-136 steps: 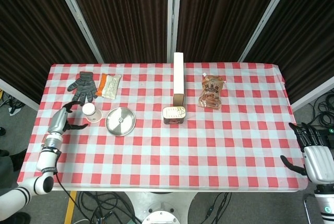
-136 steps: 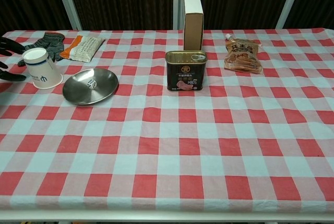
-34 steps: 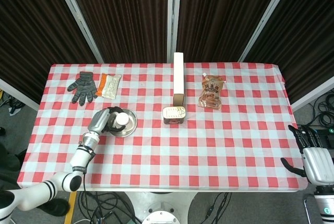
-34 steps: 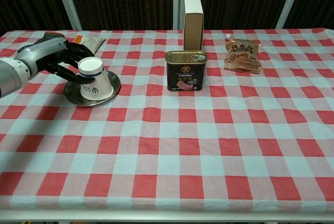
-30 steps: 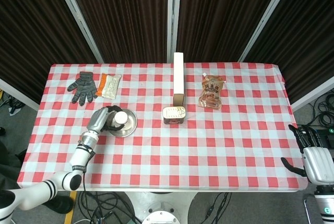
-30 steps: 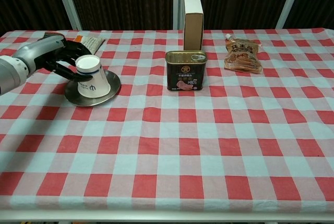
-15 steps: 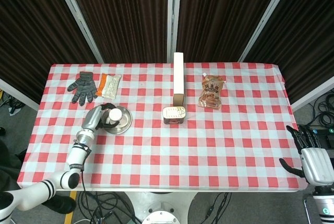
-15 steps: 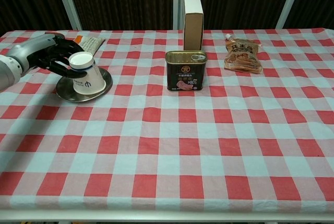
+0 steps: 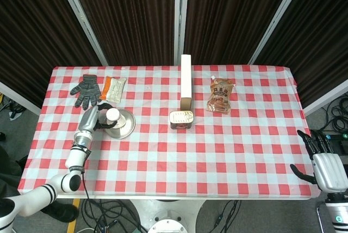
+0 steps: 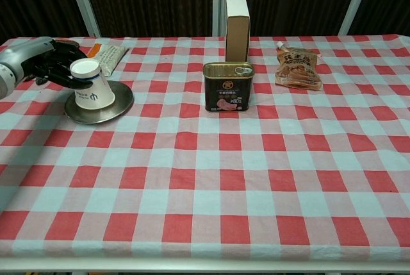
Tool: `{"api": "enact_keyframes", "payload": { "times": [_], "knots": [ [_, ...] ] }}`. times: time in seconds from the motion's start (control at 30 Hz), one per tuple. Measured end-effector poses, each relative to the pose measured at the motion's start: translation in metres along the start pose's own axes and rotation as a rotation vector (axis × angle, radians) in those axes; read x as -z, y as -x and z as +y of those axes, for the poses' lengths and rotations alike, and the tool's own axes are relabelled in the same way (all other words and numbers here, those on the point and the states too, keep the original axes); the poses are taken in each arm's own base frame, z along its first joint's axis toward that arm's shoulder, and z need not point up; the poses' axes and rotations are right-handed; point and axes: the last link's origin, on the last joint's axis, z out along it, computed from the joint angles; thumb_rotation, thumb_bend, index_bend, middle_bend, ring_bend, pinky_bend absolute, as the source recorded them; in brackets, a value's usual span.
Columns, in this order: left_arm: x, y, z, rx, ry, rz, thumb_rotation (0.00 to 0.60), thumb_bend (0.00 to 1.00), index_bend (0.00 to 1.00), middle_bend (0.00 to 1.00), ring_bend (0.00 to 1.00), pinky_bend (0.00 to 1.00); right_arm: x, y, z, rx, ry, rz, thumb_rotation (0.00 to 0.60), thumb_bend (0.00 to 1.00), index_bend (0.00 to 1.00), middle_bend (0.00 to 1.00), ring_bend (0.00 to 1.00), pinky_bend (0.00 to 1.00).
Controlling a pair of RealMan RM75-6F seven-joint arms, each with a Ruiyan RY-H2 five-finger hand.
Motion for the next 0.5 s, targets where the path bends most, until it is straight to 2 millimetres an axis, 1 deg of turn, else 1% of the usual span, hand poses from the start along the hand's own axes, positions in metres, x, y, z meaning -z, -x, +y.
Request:
{"api": "enact_keyframes", "payload": {
  "times": [0.2,0.27,0.37,0.5],
  "knots": [
    [0.015,0.024,0.02,-0.02,0.098,-0.074,0.6,0.28,0.55,0.39,0.26,0.21,0.0,0.0,0.0,0.002,0.001,-0.002,0.6,0.15,0.04,0.15,0.0,0.05],
    [0.016,0.027,0.023,-0.024,0.11,-0.078,0.6,0.28,0.55,0.39,0.26,0.21,0.0,-0.001,-0.001,0.004,0.002,0.001,0.6,0.15,0.04,0.15,0.0,0.05],
    [0.011,0.023,0.019,-0.033,0.094,-0.056,0.6,0.28,0.55,0.39,0.26,0.21,0.0,-0.002,-0.002,0.006,0.002,0.002,0.6,0.15,0.04,0.15,0.0,0.05],
    [0.0,0.009,0.004,-0.024,0.022,0.001,0.6,0.28,0.55,0.39,0.26,0.21,-0.001,-0.002,-0.003,0.005,0.001,-0.001,0.6,0.15,0.04,0.15,0.0,0.05]
  ]
}}
